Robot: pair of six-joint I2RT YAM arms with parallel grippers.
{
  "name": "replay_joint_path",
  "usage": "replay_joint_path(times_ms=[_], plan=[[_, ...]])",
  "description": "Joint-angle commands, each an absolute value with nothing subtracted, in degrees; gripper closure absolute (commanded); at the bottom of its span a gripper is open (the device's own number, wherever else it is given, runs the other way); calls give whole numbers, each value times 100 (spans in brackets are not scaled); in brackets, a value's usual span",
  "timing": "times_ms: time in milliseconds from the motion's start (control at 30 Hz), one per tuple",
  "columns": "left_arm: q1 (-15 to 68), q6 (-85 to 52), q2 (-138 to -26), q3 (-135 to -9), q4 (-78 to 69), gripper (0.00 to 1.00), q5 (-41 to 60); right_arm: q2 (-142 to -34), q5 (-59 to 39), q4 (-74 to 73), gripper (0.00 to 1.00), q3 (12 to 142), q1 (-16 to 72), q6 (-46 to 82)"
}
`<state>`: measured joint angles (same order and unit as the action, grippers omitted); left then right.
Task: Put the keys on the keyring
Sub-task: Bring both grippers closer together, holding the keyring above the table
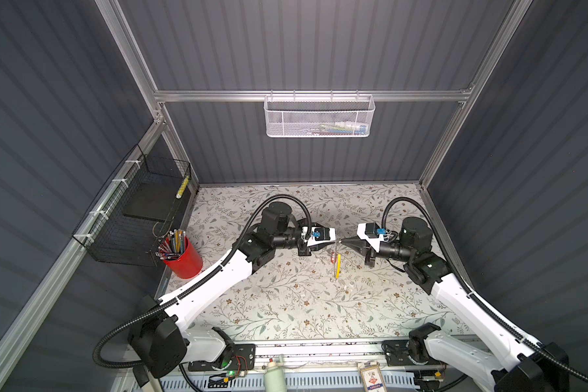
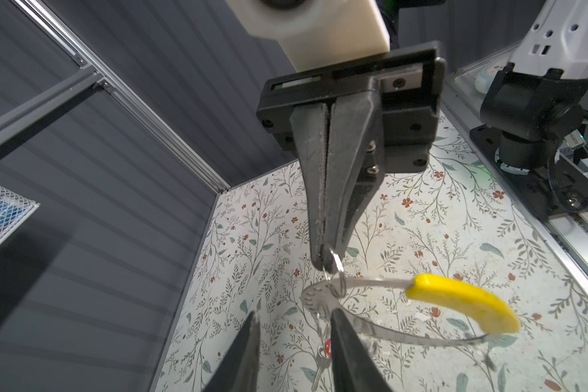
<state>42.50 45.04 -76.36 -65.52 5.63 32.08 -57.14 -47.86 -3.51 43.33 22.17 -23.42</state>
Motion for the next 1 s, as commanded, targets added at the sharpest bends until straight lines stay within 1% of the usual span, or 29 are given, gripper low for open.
replay_joint_path(times_ms=[0, 67, 167, 400, 733, 967], plan=[[4389, 4484, -7564, -6884, 1195, 60, 2891, -5769, -4260, 256, 100, 4684, 2258, -2482], [4444, 4219, -7617, -6984, 1270, 57, 2767, -5822, -3964, 577, 100, 4867, 2298, -2559], [4472, 3771, -7718, -7099, 1193, 57, 2598, -5873, -3640, 895, 100, 5069, 2362, -2596], [4525, 3328, -8040, -7373, 1142, 61, 2234, -5925, -2807, 1438, 100, 5416, 2565, -2654], [4588, 3035, -8253, -7382, 882, 62, 2088, -6160, -2262, 2084, 100, 5889, 2794, -2646], [4591, 2906, -8281, -7328, 702, 63, 2128, -6187, -2230, 2153, 100, 5981, 2876, -2636]])
